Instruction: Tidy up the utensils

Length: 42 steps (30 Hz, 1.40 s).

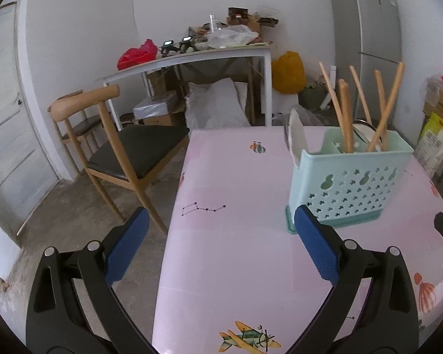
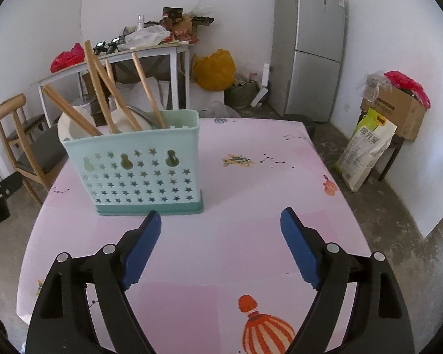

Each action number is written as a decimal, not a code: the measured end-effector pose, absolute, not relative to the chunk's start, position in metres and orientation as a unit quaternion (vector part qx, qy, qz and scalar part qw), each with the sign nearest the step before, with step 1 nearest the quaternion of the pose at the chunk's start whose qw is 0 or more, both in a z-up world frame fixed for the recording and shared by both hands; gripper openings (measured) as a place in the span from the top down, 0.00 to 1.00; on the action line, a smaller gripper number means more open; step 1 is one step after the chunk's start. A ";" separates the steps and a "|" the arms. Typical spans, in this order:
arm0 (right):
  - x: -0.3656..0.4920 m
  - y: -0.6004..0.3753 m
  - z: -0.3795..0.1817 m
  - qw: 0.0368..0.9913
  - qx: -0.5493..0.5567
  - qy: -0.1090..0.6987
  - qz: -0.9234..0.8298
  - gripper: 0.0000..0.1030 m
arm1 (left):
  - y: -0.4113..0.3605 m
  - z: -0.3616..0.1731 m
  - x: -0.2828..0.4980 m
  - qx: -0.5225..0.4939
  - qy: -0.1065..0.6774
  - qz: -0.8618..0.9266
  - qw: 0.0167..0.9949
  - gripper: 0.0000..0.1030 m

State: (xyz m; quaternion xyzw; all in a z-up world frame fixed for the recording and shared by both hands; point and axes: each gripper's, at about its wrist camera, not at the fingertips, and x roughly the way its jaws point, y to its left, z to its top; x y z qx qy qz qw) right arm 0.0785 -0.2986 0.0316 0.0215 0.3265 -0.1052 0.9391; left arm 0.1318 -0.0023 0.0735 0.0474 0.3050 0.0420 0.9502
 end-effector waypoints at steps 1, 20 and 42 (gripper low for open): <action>0.079 -0.300 0.032 0.939 0.022 0.328 -0.106 0.21 | -0.002 0.073 0.132 0.047 0.307 0.043 0.950 0.08; 0.083 -0.296 0.031 0.935 0.024 0.338 -0.101 0.21 | 0.004 0.066 0.137 0.022 0.347 0.036 0.937 0.08; 0.082 -0.297 0.031 0.936 0.023 0.337 -0.100 0.21 | 0.001 0.062 0.138 0.029 0.353 0.030 0.935 0.08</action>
